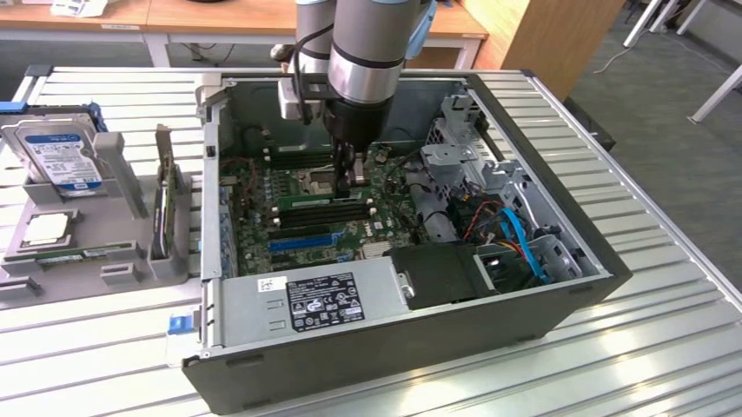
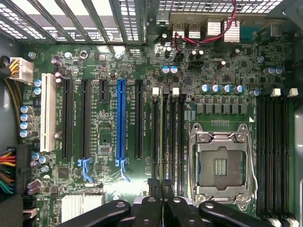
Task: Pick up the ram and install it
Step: 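Insert the ram into the slot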
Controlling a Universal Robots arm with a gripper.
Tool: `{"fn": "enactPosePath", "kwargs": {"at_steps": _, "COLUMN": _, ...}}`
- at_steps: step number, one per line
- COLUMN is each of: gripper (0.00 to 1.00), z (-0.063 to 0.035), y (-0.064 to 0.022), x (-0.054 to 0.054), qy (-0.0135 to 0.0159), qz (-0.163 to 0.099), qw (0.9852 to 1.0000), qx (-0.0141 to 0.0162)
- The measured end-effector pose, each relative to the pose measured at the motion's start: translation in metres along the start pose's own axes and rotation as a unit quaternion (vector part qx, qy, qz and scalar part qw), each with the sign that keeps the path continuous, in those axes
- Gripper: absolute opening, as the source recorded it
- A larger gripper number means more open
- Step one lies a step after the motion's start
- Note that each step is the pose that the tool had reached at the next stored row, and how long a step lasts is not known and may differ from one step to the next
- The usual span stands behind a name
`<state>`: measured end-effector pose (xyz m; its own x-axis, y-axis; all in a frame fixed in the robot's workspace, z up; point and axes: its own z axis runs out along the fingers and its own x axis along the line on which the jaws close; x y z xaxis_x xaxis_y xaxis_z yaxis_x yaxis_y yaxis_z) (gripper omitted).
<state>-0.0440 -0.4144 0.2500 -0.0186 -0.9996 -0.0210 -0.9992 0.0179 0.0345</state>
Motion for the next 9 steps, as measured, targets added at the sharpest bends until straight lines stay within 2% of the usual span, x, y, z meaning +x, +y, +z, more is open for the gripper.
{"fn": "enactPosePath", "kwargs": {"at_steps": 9, "gripper": 0.12, "z": 0.0, "y": -0.003, "x": -0.0001, "qy": -0.0001, "qz": 0.002, "qw": 1.0, "qx": 0.0001}}
